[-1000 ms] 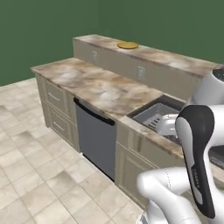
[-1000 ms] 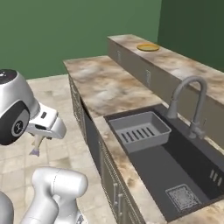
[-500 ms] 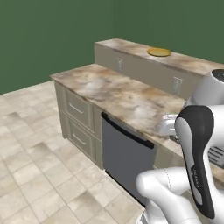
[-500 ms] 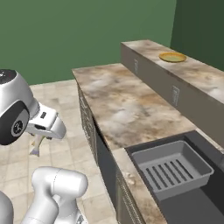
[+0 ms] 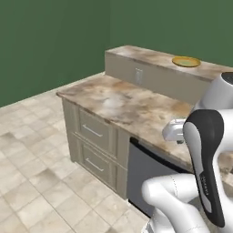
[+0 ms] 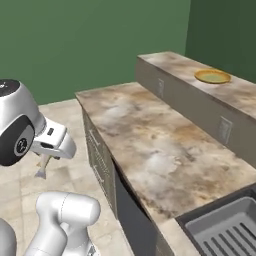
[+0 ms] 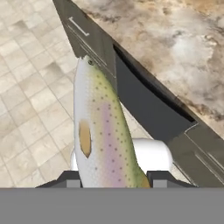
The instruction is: Take the fish from the fridge and place it on the digital scale on the counter by the fridge. Wait a few seconds for a reading, then move it to the plate on the dining counter.
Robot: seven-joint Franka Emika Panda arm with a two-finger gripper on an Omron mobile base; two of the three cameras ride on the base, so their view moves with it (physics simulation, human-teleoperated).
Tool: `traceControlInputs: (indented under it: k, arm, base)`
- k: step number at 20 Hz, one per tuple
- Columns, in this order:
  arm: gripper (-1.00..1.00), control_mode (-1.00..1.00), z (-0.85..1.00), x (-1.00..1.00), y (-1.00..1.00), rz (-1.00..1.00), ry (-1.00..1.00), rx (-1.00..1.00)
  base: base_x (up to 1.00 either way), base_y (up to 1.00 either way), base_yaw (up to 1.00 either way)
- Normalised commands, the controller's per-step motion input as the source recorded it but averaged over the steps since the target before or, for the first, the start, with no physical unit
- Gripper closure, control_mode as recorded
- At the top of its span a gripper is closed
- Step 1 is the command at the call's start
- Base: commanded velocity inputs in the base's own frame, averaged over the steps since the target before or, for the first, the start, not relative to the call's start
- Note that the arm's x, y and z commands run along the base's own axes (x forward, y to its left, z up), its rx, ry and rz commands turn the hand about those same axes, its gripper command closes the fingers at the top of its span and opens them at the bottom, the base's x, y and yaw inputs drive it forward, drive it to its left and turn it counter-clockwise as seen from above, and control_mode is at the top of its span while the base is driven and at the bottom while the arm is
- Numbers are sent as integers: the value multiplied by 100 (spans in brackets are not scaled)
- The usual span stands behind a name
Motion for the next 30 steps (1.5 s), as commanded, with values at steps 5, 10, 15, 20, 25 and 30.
traceControlInputs:
  k: [5,10,15,20,25,30]
  arm:
    - [100,100,0,0,0,0,0,0]
    - [100,100,0,0,0,0,0,0]
    - [100,100,0,0,0,0,0,0]
    - [100,100,0,0,0,0,0,0]
    - [100,100,0,0,0,0,0,0]
    - [100,100,0,0,0,0,0,0]
  base:
    - [83,100,-50]
    - [77,100,-51]
    - [11,100,-29]
    - [-22,100,-2]
    - [-14,100,0]
    - [40,100,-13]
